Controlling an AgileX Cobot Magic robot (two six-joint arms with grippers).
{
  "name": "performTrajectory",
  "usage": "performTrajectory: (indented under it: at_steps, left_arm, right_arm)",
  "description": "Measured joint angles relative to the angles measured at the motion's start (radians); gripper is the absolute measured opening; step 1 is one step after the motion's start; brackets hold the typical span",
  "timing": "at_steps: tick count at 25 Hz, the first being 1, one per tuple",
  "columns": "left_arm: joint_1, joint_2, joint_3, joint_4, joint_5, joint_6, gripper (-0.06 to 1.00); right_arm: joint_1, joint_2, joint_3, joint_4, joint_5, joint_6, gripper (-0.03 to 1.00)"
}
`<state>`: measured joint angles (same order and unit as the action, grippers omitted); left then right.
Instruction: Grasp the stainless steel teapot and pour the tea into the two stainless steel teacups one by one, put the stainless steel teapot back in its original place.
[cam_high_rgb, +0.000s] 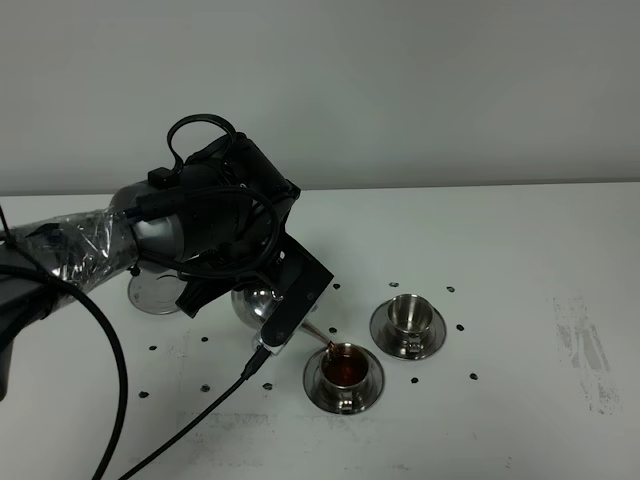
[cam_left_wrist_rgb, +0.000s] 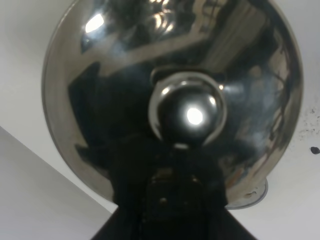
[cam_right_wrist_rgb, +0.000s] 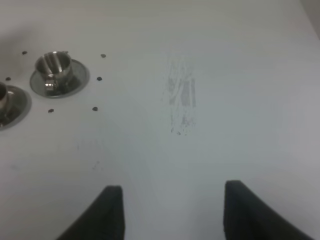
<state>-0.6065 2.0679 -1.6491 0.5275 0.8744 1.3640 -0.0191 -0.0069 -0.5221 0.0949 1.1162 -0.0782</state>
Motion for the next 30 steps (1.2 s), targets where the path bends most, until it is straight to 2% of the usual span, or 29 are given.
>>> performTrajectory:
  at_steps: [15, 24, 30]
  left_arm:
    - [0.0, 0.0, 0.0, -0.007, -0.002, 0.0, 0.23]
    - [0.004, 0.0, 0.0, -0.052, 0.016, -0.016, 0.23]
    - [0.032, 0.0, 0.0, -0.136, 0.028, -0.029, 0.23]
  right_arm:
    - [0.0, 0.0, 0.0, 0.0, 0.0, 0.0, 0.44]
    - [0.0, 0.0, 0.0, 0.0, 0.0, 0.0, 0.44]
    - [0.0, 0.0, 0.0, 0.0, 0.0, 0.0, 0.44]
